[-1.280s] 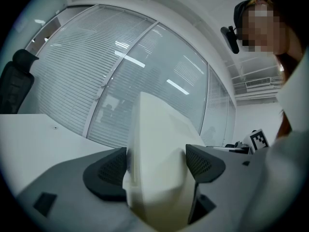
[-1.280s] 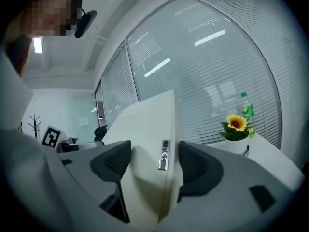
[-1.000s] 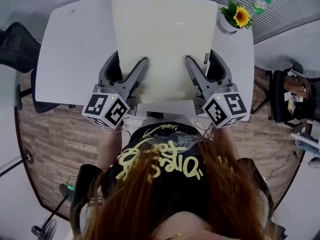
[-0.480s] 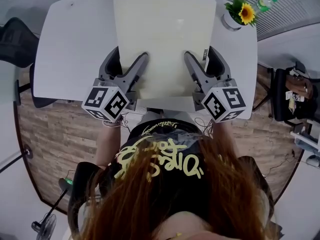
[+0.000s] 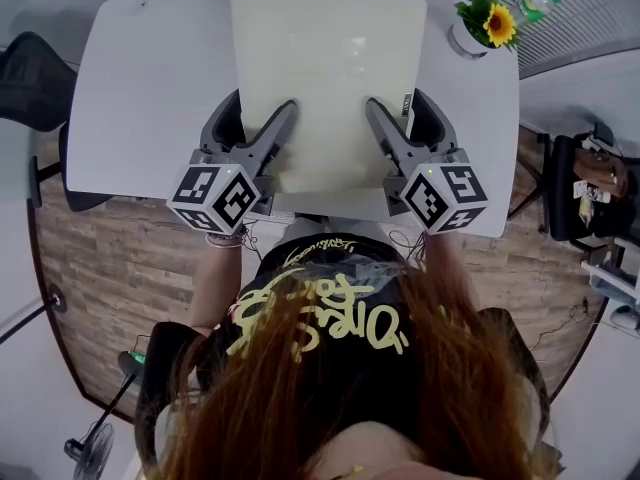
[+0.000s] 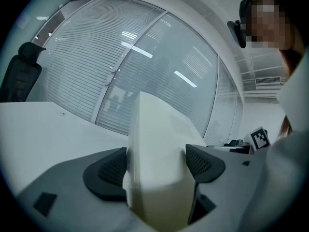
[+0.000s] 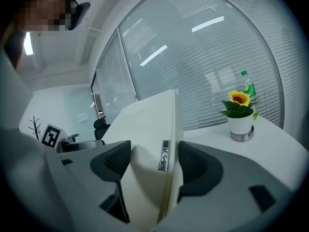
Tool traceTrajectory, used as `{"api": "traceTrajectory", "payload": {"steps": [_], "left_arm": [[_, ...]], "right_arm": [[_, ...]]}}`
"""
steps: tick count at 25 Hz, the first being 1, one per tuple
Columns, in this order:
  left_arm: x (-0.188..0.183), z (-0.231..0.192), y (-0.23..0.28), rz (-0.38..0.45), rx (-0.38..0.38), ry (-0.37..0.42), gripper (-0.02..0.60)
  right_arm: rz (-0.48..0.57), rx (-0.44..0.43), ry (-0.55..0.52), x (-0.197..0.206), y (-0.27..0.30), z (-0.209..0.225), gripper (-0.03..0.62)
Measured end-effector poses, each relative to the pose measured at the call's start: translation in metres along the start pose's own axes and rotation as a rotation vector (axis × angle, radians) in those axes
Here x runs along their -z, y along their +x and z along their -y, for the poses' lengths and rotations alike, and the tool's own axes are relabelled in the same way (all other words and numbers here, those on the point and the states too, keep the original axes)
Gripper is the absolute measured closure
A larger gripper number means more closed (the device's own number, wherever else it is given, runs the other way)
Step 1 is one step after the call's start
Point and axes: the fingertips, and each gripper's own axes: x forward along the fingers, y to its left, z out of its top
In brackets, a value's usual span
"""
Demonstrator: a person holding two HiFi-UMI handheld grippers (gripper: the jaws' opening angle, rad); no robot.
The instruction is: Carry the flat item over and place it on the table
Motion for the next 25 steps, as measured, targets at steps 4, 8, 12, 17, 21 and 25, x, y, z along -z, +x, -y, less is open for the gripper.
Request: {"api": "traceTrajectory", "payload": {"steps": [4,8,12,17,21,25], "left_arm": [[0.006,-0.003,0.004,-0.015,-0.002,-0.004,0.198],[0.013,-0.007,0.006,-0.031,-0.005,-0.017,0.198],[0.018,-0.009,0.008,-0.048,-0.011,-0.031,0.198],[0.023,-0.011,0.009,-0.069,-0.019,-0.032,0.198],[0.029,-0.014,0.012,-0.09,-0.027,-0.03,0.198],[0.035,-0.019,0.014,-0.113,-0.039,-0.046,0.198]], "right_arm": [[-0.012,0.007,0.014,0.006,0.003,0.004,0.289],[-0.024,0.011,0.024,0.012,0.005,0.006,0.289],[-0.033,0.016,0.03,0.015,0.006,0.009,0.289],[-0.055,0.024,0.04,0.024,0.008,0.011,0.289],[-0.074,0.026,0.054,0.031,0.01,0.014,0.289],[-0.092,0.028,0.056,0.036,0.014,0.016,0.289]]}}
